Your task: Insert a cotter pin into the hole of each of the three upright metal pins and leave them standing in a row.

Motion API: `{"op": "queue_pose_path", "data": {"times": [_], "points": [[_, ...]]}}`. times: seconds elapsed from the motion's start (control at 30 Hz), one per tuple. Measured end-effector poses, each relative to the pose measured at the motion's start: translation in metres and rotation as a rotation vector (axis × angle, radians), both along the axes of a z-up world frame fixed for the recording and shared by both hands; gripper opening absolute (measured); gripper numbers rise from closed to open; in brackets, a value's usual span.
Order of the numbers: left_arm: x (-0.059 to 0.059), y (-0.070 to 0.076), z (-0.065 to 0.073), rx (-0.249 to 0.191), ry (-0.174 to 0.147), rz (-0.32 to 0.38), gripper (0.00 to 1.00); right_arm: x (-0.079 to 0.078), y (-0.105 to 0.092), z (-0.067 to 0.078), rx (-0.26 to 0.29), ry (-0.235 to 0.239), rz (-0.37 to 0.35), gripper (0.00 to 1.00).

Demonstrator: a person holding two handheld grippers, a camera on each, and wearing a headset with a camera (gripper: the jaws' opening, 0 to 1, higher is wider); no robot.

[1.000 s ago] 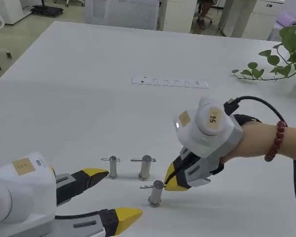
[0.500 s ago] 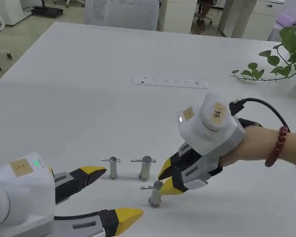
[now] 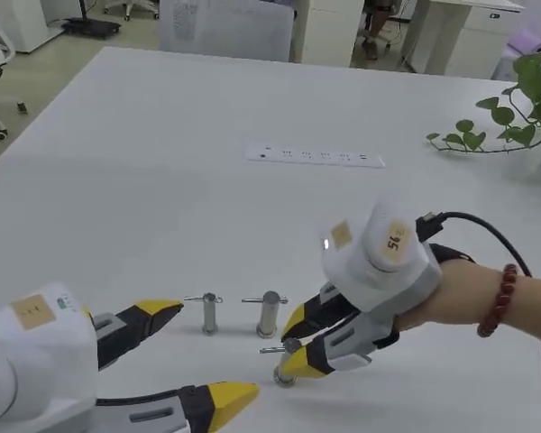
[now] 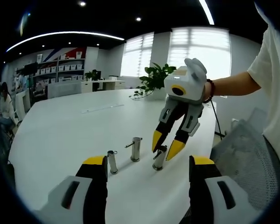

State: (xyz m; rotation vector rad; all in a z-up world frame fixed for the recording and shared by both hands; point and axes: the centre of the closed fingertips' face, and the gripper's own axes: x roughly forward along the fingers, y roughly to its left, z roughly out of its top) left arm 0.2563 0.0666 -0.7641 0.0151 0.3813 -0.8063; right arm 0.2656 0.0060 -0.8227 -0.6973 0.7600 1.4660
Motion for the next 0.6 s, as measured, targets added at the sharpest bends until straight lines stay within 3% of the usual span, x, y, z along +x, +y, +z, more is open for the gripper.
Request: {"op": "queue_pose_path", "data": {"times": [0.37, 0.6], "points": [[0.002, 0.008, -0.001, 0.010, 0.000, 0.028, 0.77, 0.004, 0.000, -0.007, -0.018, -0.045, 0.014, 0.16], [0.004, 0.012, -0.001, 0.012, -0.001, 0.045, 0.79, 0.004, 0.000, -0.006, -0.003, -0.042, -0.002, 0.14]]}}
